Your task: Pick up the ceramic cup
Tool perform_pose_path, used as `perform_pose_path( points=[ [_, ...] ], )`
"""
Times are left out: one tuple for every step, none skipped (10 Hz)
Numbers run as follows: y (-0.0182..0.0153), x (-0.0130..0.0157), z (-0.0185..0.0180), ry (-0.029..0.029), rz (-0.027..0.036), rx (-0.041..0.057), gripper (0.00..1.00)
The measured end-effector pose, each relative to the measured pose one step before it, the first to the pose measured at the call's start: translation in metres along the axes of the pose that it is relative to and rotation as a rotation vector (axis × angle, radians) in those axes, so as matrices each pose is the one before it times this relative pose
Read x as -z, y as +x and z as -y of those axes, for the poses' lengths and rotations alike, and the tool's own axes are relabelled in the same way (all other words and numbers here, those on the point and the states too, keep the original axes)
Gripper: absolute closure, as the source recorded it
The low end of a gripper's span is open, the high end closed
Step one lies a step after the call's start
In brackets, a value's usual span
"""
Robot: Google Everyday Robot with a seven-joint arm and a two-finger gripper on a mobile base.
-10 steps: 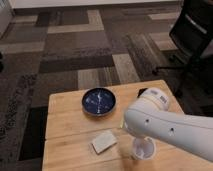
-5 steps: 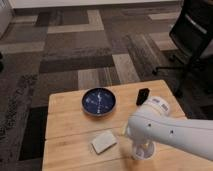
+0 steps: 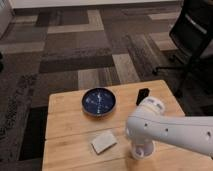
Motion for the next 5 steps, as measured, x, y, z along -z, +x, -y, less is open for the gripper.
perform_pose_path(
  points=[
    [-0.00103, 0.00794, -0.00309, -0.00303, 0.00372, -0.01076, 1.0],
    [-0.00284, 0.01954, -0.00771, -0.00561, 0.01585, -0.00172, 1.0],
    [-0.00253, 0.01414, -0.00471, -0.00353, 0.01446, 0.00334, 1.0],
    [-0.00123, 0.00923, -0.00408, -0.00346, 0.00901, 0.00461, 1.0],
    [-0.00252, 0.01512, -0.00739, -0.01344, 0.01436, 0.00725, 1.0]
  ],
)
